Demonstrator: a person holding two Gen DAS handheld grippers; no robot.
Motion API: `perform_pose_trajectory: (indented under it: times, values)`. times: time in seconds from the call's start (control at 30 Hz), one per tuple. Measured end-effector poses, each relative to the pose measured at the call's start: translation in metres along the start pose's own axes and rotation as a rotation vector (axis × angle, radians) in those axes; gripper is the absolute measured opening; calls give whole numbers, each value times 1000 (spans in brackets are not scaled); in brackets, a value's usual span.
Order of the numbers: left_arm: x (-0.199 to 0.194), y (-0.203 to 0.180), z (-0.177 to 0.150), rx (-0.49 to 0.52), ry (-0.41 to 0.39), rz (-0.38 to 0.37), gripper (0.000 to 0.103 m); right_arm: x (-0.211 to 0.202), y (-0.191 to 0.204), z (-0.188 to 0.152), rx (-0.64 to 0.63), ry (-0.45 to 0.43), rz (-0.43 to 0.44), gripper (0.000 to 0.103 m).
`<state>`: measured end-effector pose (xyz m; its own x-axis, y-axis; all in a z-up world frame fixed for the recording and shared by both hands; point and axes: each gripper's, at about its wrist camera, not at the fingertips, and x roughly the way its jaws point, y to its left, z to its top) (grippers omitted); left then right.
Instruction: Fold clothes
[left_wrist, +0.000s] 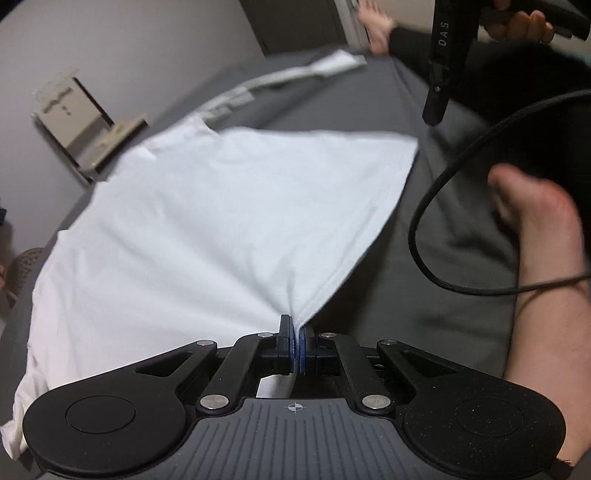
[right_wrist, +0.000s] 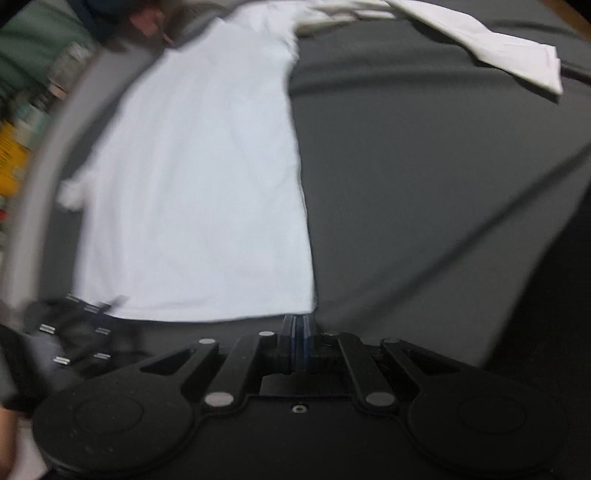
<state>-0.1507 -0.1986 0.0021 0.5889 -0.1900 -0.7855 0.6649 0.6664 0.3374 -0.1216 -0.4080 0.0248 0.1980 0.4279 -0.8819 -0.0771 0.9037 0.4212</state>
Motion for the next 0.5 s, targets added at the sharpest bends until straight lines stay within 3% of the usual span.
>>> perform_pose_trajectory:
  times: [0.07, 0.23, 0.33, 0.4, 0.5]
  values:
    - [14, -5, 3, 1, 68, -33, 3, 8, 0, -1, 9, -5, -4, 5]
    - [18, -16, 4, -12, 122, -30, 3, 15, 20, 5, -51, -59, -2, 7]
    - [15, -10, 6, -40, 166, -75, 5, 15, 40, 11, -124, -111, 0, 17]
    - [6, 3, 3, -103, 179, -137, 9, 18, 51, 14, -148, -147, 24, 29]
    - [-18, 42, -14, -295, 147, -161, 9, 28, 65, 18, -157, -190, 91, 30]
